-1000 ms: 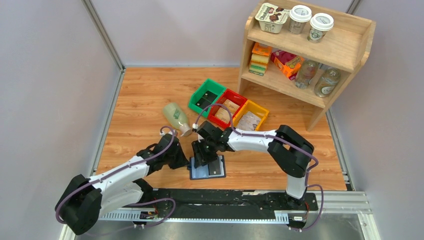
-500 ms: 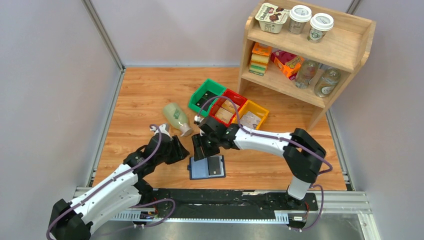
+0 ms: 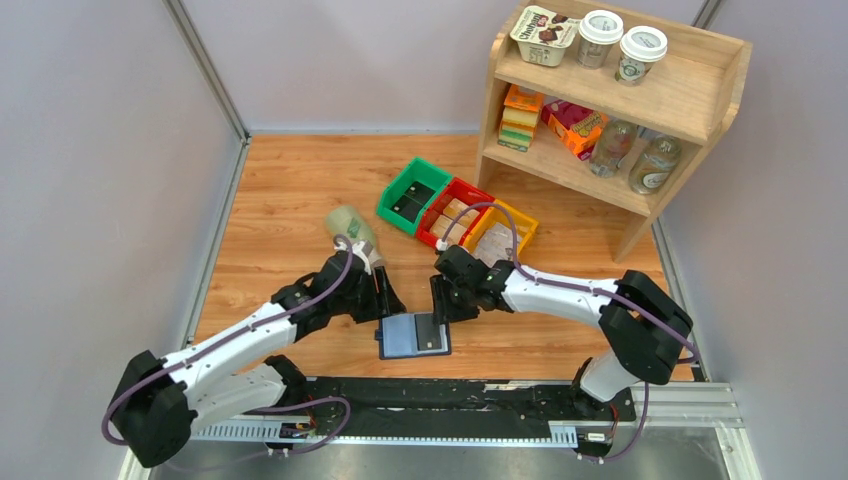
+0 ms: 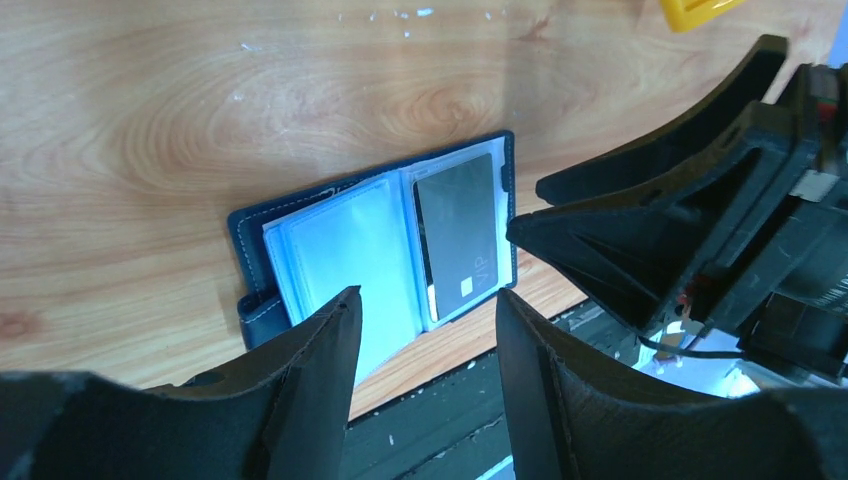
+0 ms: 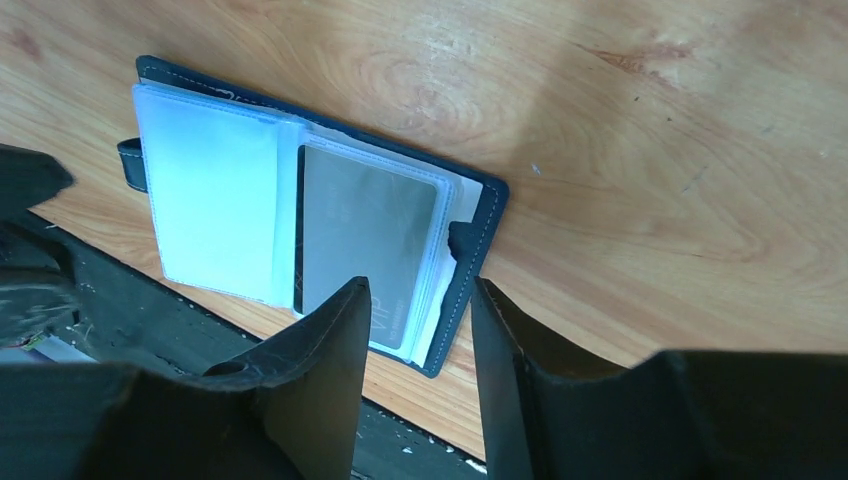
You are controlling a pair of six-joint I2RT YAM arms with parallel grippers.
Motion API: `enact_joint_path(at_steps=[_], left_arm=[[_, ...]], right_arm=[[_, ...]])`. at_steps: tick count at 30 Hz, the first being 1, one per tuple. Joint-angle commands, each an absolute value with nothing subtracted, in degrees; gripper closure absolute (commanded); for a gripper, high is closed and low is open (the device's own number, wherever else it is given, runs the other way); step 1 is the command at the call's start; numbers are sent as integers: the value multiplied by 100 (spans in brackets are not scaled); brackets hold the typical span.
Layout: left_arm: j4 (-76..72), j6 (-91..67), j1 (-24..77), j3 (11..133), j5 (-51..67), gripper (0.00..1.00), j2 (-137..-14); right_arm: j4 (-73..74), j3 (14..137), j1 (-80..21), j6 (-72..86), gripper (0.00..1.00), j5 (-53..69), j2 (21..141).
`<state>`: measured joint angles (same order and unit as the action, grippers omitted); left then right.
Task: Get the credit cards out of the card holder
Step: Remove the credit card from the card holder.
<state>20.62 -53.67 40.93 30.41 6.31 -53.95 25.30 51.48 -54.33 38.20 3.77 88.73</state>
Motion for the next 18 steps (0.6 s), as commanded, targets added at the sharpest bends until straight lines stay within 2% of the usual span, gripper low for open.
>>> enact_joint_path(at_steps=[1, 5, 8, 14, 18], left_arm=[[1443, -5431, 4148, 3068, 1037, 40, -5852], [1169, -5493, 4148, 2944, 1265, 42, -6283], [968, -5546, 4148, 2813, 1371, 44, -6521], [765, -5581, 4148, 2637, 995, 69, -6873], [686, -5380, 4044, 2680, 651, 76, -7198]], right_arm=[[2198, 5098, -5432, 4121, 56, 334, 8859], [1917, 4931, -5432, 4245, 60, 579, 8973], [1723, 4843, -5440, 4271, 67, 729, 9105], [1652, 4904, -5414, 4210, 82, 651, 9404], [1644, 4992, -5300, 4114, 90, 475, 9545]])
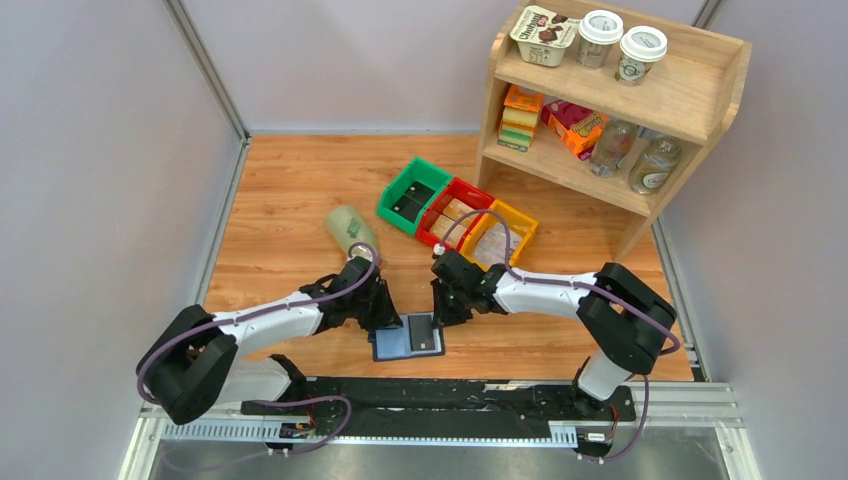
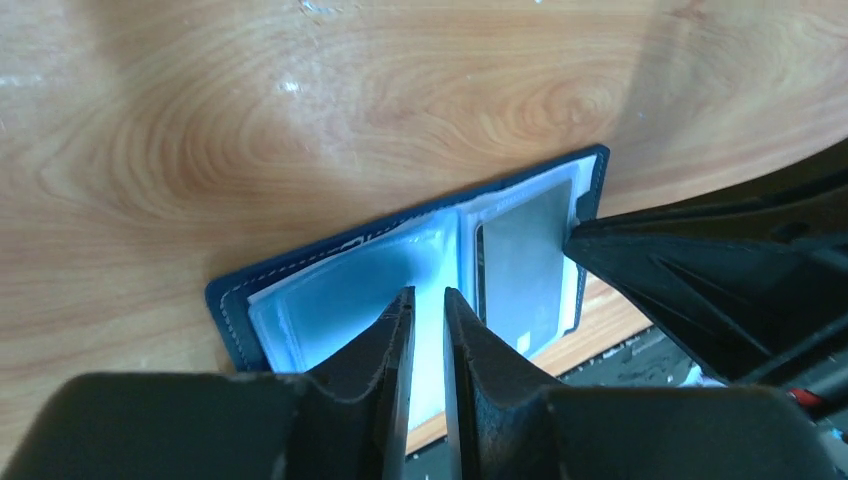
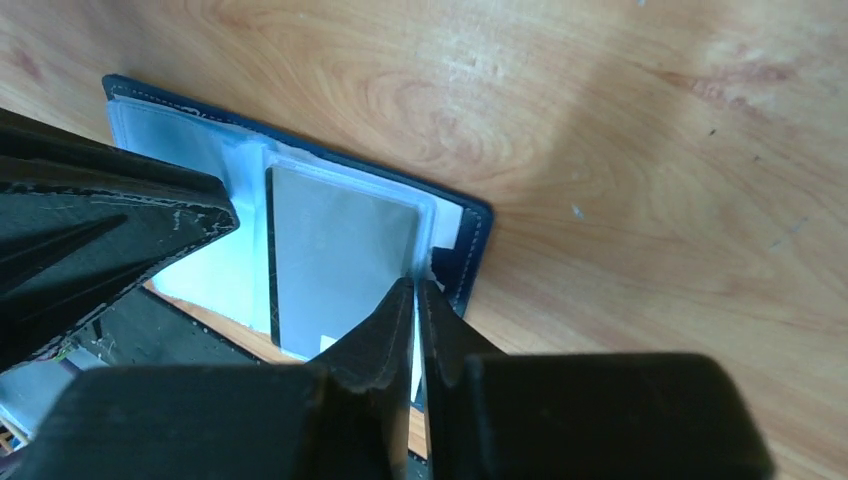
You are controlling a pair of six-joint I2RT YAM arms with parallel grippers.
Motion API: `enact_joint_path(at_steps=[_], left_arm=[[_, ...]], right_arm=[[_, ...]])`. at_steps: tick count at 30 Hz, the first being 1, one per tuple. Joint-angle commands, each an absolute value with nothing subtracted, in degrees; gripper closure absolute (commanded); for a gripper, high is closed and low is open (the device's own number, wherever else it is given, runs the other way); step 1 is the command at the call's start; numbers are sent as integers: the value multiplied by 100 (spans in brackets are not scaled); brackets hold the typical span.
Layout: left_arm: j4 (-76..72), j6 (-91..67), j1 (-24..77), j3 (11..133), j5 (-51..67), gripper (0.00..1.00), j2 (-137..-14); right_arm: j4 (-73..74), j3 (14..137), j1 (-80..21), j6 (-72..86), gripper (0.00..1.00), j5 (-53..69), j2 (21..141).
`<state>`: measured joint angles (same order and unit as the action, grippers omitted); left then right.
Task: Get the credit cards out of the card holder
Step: Remove the credit card from the card holder.
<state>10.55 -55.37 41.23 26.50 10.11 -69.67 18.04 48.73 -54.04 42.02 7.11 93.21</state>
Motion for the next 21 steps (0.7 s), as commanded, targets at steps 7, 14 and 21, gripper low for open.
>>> enact_joint_path(at_steps=[7, 14, 21], left_arm=[[167, -5098, 3683, 2777, 756, 77, -7524], [150, -5308, 3700, 2672, 791, 57, -6594], [518, -5695, 3849, 2549, 756, 52, -5846]], right_arm=[[1679, 5334, -4975, 3815, 97, 395, 9650], [1740, 5344, -4975, 3727, 97, 439, 9475], [1810, 5326, -4975, 3727, 87, 396, 9080]])
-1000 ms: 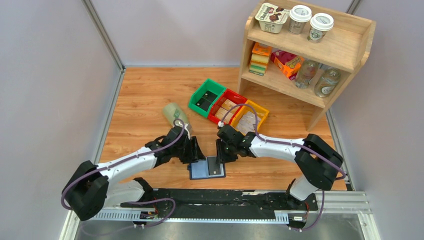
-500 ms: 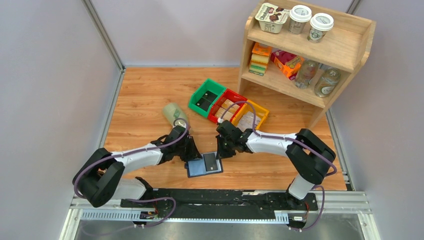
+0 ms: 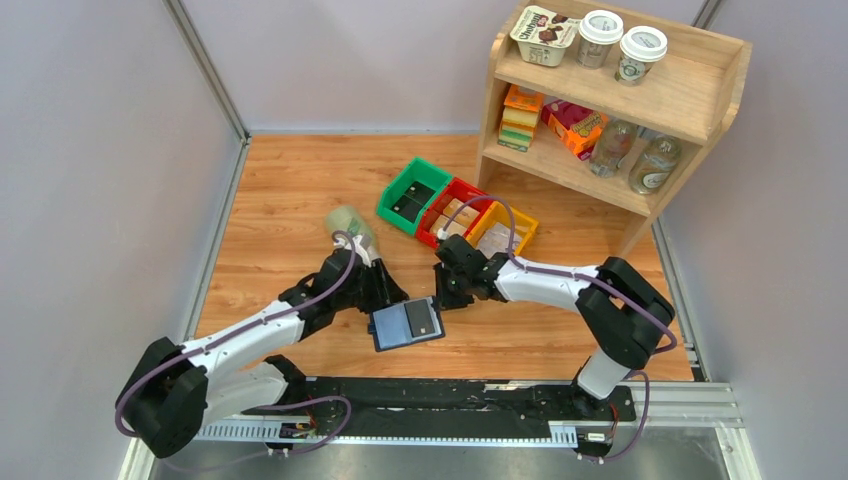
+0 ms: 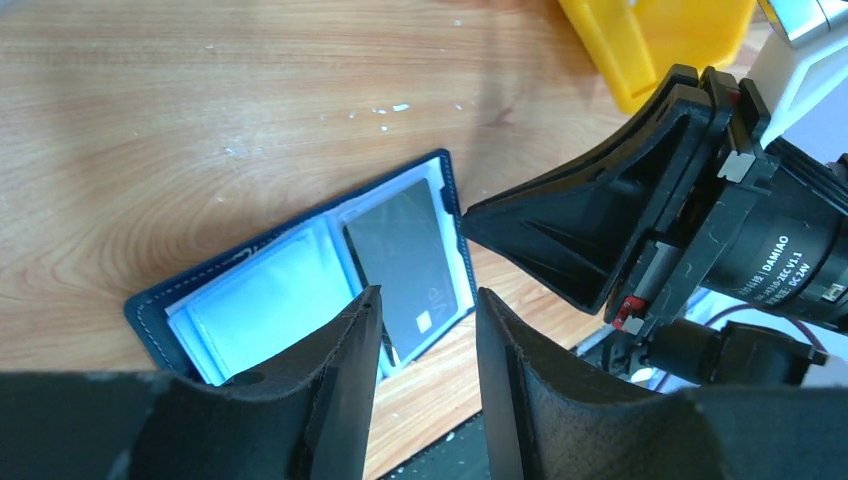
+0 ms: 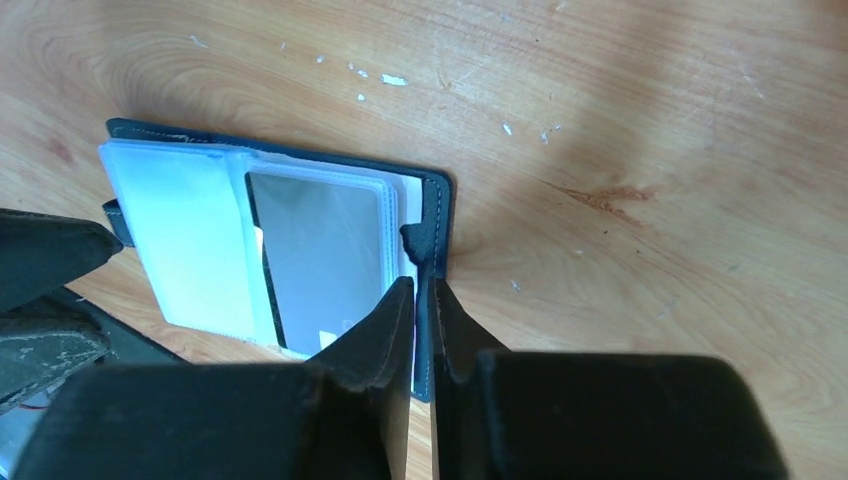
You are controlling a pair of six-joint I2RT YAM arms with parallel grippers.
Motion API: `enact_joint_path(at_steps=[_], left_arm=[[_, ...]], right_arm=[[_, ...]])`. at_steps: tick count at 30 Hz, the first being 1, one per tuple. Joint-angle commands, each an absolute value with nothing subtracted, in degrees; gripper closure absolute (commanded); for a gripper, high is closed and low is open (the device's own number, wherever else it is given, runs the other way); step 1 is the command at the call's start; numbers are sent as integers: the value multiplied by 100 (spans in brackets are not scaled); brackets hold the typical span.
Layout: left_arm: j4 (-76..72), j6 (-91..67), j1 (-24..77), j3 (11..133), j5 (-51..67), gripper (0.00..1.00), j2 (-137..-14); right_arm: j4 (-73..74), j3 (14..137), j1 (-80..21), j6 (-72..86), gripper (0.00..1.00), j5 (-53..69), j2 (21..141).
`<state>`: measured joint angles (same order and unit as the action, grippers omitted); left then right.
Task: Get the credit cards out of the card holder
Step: Remove the credit card from the card holder.
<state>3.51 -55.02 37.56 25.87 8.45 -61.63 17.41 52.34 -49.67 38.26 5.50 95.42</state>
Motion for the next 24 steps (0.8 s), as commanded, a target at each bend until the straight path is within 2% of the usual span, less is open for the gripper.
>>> enact_joint_path(at_steps=[1, 2, 7, 17, 24], left_arm=[[597, -5713, 3858, 2558, 738, 52, -5810], [615, -5713, 3867, 2558, 747, 52, -5810], [563, -5695, 3885, 2531, 887, 58, -6064], [290, -5801, 3902, 2487, 1011, 58, -6574], [-156, -6029, 3902, 2320, 1204, 56, -6995]], right_arm=[[1854, 5361, -4975, 3700, 84, 361, 8983], [1854, 5396, -4975, 3665, 81, 369, 8922], [1828, 5563, -4983, 3560, 79, 658, 9017], [1345, 5256, -4975, 3709, 80, 870, 9817], [1345, 5107, -4975, 3700, 89, 1169, 10177]])
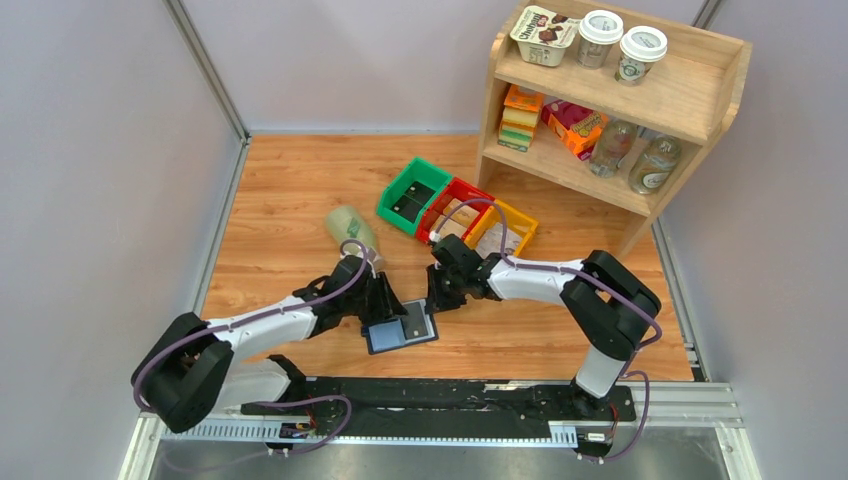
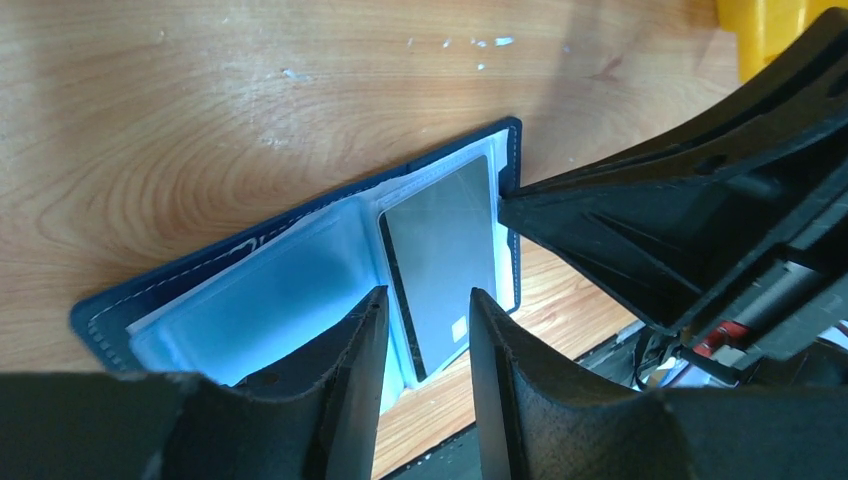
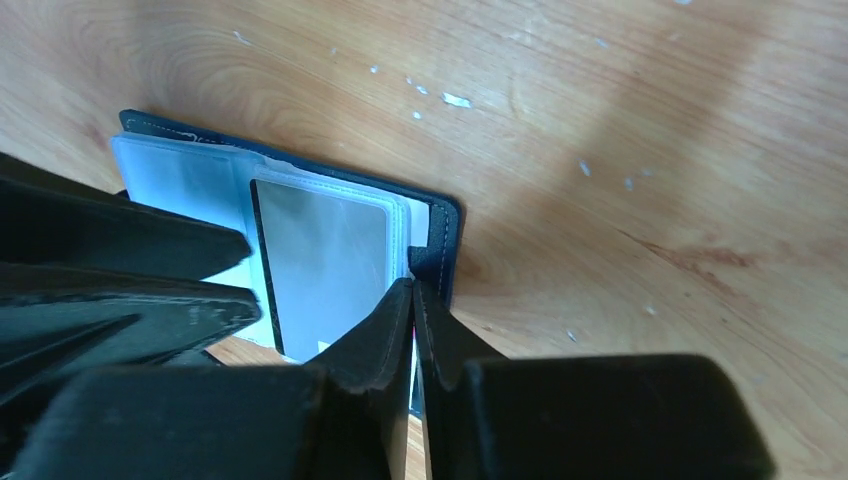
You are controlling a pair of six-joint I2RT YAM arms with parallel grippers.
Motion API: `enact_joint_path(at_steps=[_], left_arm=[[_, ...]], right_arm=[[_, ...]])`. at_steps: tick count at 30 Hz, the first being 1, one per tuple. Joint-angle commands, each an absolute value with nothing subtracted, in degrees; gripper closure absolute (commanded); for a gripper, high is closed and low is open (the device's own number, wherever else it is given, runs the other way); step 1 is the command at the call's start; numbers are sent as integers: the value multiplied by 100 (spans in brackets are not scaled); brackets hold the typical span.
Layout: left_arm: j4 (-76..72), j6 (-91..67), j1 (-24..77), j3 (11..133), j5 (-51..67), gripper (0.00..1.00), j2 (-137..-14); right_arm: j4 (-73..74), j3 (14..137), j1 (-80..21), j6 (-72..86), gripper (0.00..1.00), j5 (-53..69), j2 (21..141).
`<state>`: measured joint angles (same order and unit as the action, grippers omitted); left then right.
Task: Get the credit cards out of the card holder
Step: Remove the credit card from the card holder.
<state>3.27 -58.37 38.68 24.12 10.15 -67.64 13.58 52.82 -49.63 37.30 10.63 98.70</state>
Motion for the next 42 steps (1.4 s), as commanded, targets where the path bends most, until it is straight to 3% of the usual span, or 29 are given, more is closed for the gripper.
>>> enact_joint_path(at_steps=[1, 11, 20, 29, 32, 37, 40, 42], left_arm=[[-167, -6029, 3902, 2329, 1221, 57, -7074], [-175, -6108, 3902, 2347, 1257, 55, -7093], [-773, -6513, 3902, 2039, 1055, 77, -6153], [-1379, -6767, 3902, 1819, 1318, 83, -6301], [-1459, -6785, 3911, 1854, 1476, 77, -6608], [-1626, -6768, 3929, 1916, 1696, 55, -7031], [-1670, -6768, 3929, 1890, 1670, 50, -7014], [-1591, -6768, 3929, 1863, 1583, 55, -6856]], right_arm=[[1362, 5115, -4975, 3700, 91, 1160, 10204], [1362, 5168, -4983, 3744, 99, 1178, 10353], [1266, 5080, -4983, 3850, 99, 1213, 10389], [1195, 5036, -5010, 3920, 99, 1257, 10415], [1160, 5045, -5045, 3946, 100, 1248, 10433], [1143, 5045, -5089, 3973, 100, 1222, 10459], [1143, 5019, -5106, 3990, 100, 1152, 10450], [1160, 4966, -5098, 4016, 100, 1073, 10459]])
